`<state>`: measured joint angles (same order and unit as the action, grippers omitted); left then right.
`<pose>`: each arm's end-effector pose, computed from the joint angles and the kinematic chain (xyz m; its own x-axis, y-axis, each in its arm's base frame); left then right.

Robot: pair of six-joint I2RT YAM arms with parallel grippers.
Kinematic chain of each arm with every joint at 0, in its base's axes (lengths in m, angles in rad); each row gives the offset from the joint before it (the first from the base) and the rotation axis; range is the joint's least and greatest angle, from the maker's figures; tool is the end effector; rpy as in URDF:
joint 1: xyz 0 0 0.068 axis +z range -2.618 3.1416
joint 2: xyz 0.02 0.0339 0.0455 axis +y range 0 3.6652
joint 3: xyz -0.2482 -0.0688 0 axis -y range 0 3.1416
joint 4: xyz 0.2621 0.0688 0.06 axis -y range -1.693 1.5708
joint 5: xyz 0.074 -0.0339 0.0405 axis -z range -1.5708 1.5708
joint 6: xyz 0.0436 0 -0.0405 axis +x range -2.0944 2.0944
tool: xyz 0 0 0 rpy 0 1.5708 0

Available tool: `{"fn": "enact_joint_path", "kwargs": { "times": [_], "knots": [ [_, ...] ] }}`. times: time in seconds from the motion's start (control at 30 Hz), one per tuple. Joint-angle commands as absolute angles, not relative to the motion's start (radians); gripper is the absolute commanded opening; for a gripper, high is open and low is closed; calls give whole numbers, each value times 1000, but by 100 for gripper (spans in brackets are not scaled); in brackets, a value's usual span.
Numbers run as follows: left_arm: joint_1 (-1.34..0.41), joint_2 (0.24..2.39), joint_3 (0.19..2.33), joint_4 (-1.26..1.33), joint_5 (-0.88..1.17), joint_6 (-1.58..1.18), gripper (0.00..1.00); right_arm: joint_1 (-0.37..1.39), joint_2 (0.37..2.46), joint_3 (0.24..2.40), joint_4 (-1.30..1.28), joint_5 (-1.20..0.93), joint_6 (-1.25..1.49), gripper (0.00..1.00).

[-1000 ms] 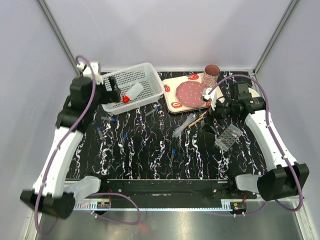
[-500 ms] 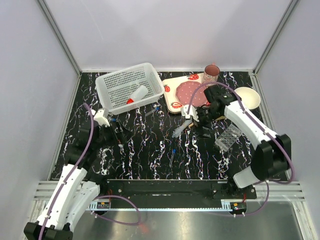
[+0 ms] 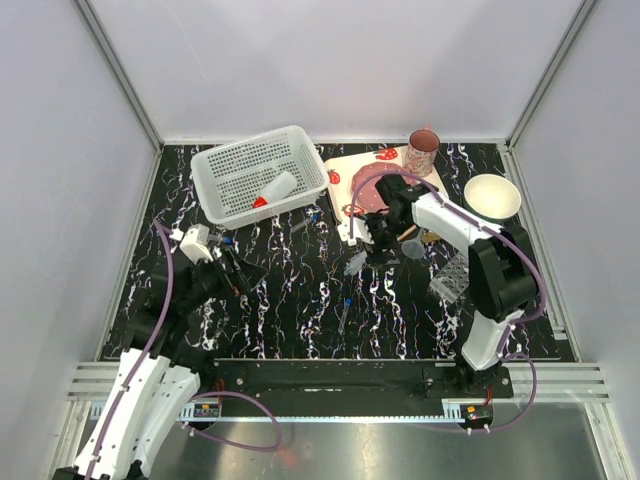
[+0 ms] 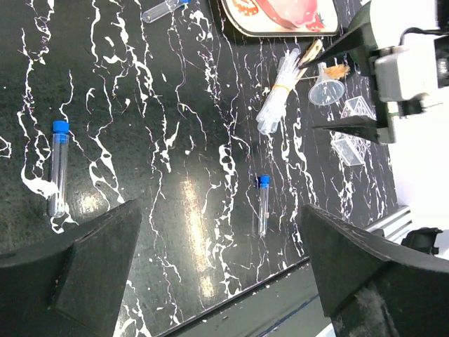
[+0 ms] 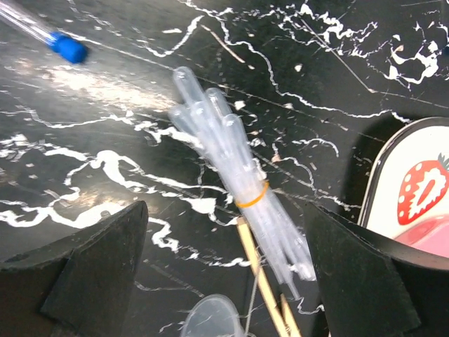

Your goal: Organize the chemistry lab equipment

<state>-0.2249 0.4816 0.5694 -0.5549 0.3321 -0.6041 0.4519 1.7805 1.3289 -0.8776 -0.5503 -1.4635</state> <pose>0.1516 -0.0493 0.2593 -0.6422 -0.4039 -0.6515 0.1577 0.7621 -0.6280 0.3142 0.1778 0.1879 0.3884 -0.7535 -0.5305 -0.9204 -0.3453 -0.1835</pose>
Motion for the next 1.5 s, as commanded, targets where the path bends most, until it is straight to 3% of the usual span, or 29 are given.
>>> {"fn": "enact_joint_path", "kwargs": {
  "times": [0.0, 0.4, 0.57, 0.9, 1.1, 1.3, 1.47],
  "knots": [
    [-222, 459, 563, -531, 334, -629, 99, 474, 1857, 1379, -764, -508, -1526, 95],
    [-221, 459, 555, -512, 357, -626, 99, 485, 1951, 1376, -712, -456, -1601, 74],
    [-221, 456, 548, -503, 357, -632, 99, 491, 1979, 1394, -707, -457, -1585, 56],
    [-222, 448, 531, -489, 373, -649, 99, 503, 1973, 1413, -700, -474, -1554, 30],
    [-221, 430, 480, -431, 420, -721, 99, 508, 1922, 1482, -695, -583, -1366, 24],
    [-221, 393, 397, -214, 488, -931, 99, 511, 1861, 1571, -673, -721, -1015, 21],
    [-225, 393, 172, 415, 499, -1355, 99, 509, 1806, 1588, -654, -840, -677, 20]
  ]
}}
